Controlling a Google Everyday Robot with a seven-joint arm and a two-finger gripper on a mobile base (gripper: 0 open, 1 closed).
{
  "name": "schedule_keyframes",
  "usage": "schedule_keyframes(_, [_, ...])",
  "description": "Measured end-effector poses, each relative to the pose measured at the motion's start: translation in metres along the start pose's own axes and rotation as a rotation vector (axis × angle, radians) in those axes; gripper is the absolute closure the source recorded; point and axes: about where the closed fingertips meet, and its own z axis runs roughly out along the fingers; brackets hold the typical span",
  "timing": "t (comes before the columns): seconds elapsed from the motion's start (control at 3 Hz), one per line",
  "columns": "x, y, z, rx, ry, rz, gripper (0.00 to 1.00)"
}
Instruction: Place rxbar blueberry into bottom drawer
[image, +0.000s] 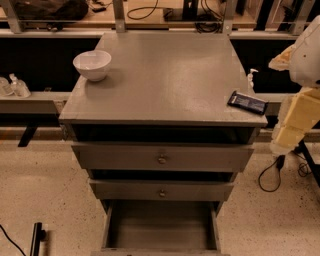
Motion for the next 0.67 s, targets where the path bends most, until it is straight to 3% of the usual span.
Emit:
schedule_keyframes(0.33, [0.000,0.000,0.000,0.000,0.000,0.000,0.00])
schedule_keyframes(0.67, [0.023,-0.030,0.013,-0.001,0.024,0.041,0.00])
